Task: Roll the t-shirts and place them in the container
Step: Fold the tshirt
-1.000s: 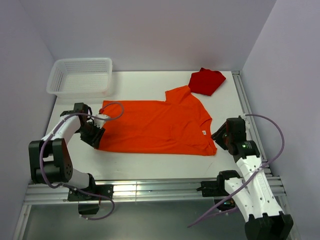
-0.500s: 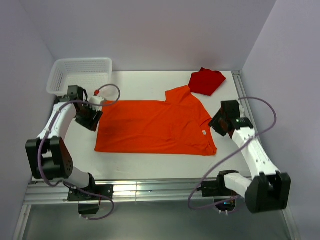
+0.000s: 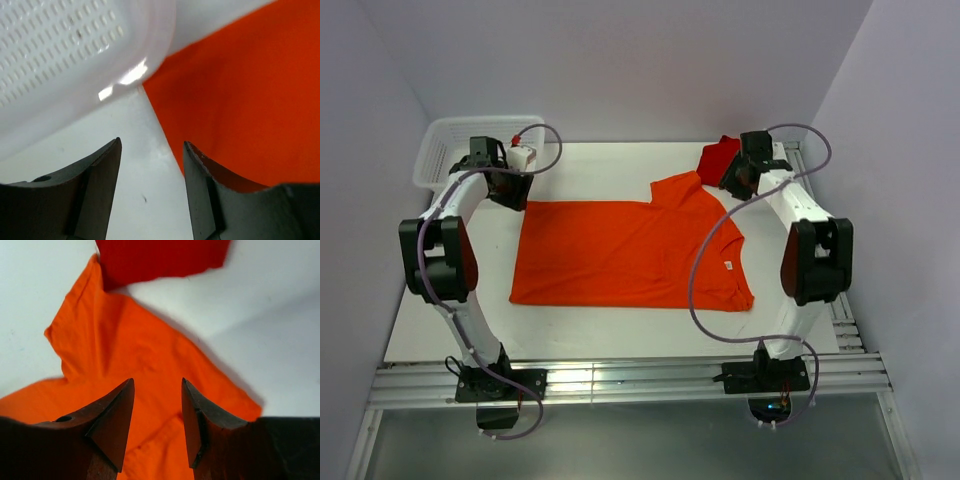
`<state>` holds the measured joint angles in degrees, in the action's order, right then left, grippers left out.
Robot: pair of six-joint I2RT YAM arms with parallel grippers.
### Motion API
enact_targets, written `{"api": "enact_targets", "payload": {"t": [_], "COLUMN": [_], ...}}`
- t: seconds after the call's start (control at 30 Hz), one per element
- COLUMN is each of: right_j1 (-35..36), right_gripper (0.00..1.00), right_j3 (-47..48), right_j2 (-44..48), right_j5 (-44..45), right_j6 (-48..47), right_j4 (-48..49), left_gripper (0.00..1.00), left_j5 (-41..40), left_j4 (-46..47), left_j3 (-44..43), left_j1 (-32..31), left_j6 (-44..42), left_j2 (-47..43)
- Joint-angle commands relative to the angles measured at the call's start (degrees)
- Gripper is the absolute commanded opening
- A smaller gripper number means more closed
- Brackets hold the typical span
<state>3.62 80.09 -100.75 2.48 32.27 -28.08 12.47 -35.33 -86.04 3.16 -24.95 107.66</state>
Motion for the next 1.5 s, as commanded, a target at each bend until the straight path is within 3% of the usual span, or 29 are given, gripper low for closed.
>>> {"api": "enact_targets", "payload": {"t": [0.0, 0.13, 0.43, 0.9, 1.03, 1.33, 1.47], "right_j1": [0.2, 0.3, 0.3, 0.3, 0.3, 0.3, 0.3], "right_gripper": [0.5, 0.49, 0.48, 0.47, 0.46, 0.46, 0.46], "right_j3": [7.1, 13.2, 15.5, 14.3, 12.9, 11.8, 11.6], "right_j2": [-6.4, -11.7, -15.1, -17.6, -16.8, -15.3, -14.8], "right_j5": [-1.5, -2.2, -4.3, -4.3, -4.1, -4.1, -4.2], "right_j6": [-2.4, -2.3, -1.2, -1.4, -1.6, -2.1, -2.0], "right_j4": [2.0, 2.5, 5.7, 7.9, 8.6, 9.4, 9.6], "left_gripper": [0.57, 0.57, 0.54, 0.45, 0.45, 0.48, 0.48], "left_j5": [-1.3, -2.6, -6.2, -5.5, -7.3, -11.8, -11.7], "left_j4": [7.5, 12.3, 22.8, 22.0, 23.0, 34.8, 34.8], "left_j3": [-2.8, -3.3, 1.3, -2.6, 0.0, 9.1, 9.7], "left_j1": [-2.0, -2.3, -2.6, -2.6, -5.0, -5.6, -6.1], "left_j6": [1.8, 2.4, 2.0, 4.3, 3.8, 4.6, 4.2], "left_j2": [3.6, 7.2, 10.3, 16.2, 15.1, 8.3, 6.4]}}
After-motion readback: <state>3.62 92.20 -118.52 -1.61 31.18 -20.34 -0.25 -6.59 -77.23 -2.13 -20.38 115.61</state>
